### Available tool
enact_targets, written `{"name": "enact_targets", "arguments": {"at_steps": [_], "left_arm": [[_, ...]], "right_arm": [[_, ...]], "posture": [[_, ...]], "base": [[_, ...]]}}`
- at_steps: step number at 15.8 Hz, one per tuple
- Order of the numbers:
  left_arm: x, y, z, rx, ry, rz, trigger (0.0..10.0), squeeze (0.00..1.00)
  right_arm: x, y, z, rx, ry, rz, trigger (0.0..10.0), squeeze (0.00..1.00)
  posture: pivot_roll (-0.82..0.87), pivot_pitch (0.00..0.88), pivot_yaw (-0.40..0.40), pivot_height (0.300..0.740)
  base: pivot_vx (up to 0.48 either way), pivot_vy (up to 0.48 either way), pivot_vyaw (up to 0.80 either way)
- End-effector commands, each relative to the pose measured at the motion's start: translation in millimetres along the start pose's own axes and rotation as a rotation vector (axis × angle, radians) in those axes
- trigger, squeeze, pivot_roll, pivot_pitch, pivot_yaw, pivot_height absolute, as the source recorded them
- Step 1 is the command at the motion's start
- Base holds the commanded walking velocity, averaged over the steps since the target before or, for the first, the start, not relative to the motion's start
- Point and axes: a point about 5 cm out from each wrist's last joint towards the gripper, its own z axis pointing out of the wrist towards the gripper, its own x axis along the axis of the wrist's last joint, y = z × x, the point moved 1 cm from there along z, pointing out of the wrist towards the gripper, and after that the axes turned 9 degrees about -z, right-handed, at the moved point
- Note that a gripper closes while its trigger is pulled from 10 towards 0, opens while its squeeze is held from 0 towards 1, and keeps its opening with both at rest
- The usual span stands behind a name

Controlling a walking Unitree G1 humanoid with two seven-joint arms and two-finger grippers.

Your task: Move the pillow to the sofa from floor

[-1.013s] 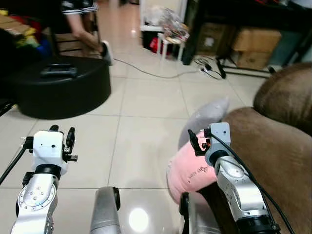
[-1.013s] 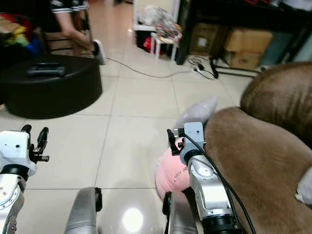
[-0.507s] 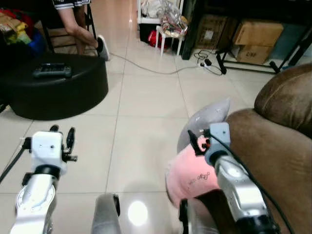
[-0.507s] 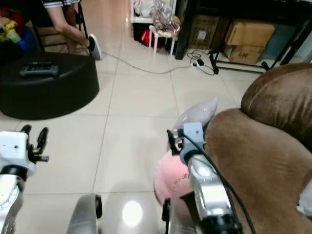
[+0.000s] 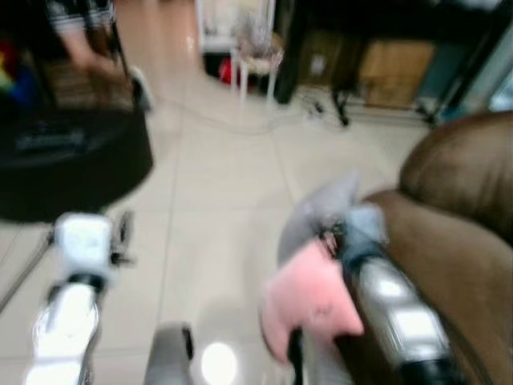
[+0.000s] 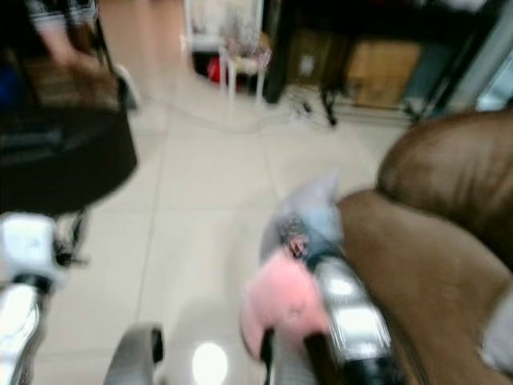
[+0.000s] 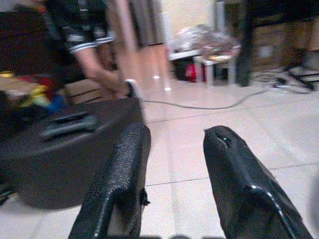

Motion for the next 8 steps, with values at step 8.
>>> {"name": "enact_targets", "arguments": {"at_steps": [8], "left_arm": [[-0.7,-9.0,-0.3,0.050,0.004,0.080,10.0,0.00]], "right_arm": [[6.7,-7.5,7.1,0.040,0.018,0.003,10.0,0.00]], "posture": [[0.02,0.000,-0.064,0.551]], "base": [[0.124,0.000,0.00]]}}
